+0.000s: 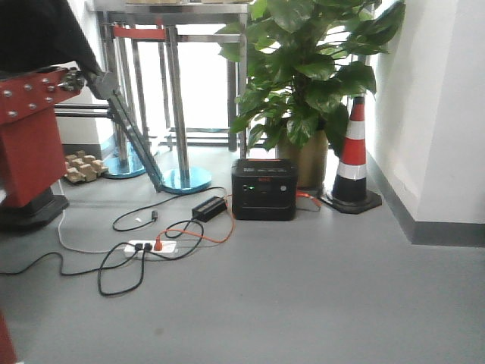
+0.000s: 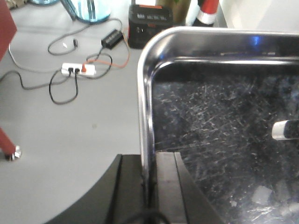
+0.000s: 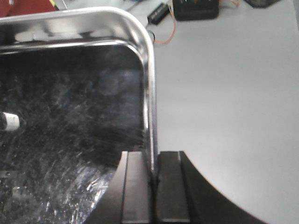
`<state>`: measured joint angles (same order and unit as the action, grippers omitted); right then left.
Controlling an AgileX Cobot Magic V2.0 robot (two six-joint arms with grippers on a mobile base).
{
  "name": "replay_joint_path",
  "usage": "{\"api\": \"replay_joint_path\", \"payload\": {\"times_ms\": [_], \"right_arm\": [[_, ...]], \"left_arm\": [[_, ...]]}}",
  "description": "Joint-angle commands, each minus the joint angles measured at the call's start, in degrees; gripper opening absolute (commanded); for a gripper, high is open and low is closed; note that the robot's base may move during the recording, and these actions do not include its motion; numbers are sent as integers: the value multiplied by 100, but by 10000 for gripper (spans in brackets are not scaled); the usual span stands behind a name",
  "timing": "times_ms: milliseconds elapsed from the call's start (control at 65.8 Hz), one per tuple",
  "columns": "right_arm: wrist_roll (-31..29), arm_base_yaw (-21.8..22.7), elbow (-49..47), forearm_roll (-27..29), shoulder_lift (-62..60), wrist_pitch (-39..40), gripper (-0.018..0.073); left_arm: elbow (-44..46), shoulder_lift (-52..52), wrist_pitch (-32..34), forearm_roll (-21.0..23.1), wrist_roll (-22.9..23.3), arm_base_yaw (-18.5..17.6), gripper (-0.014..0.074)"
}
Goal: Stack silver trays without gaps
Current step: 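Drive across the room holding the tray in both grippers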
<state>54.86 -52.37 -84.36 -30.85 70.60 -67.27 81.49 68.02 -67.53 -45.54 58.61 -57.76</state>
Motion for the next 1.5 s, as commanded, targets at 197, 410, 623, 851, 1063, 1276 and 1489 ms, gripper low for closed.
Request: {"api": "replay_joint_path", "payload": {"times_ms": [197, 410, 623, 851, 1063, 1276, 1489], "right_arm": [[4, -23, -73, -2, 4, 647, -77], [4, -23, -73, -2, 4, 647, -77], [4, -23, -73, -2, 4, 647, -77], [4, -23, -73, -2, 4, 647, -77], [4, -23, -73, -2, 4, 647, -77], [4, -23, -73, -2, 4, 647, -77], [4, -23, -73, -2, 4, 647, -77]], "left_arm": [[66, -8, 407, -220, -19, -46, -18], [66, -8, 407, -258, -19, -46, -18], [66, -8, 407, -258, -19, -46, -18], [66, -8, 407, -258, -19, -46, -18], [66, -8, 407, -258, -19, -46, -18], [66, -8, 407, -258, -19, -46, -18], [66, -8, 407, -258, -19, -46, -18]]}}
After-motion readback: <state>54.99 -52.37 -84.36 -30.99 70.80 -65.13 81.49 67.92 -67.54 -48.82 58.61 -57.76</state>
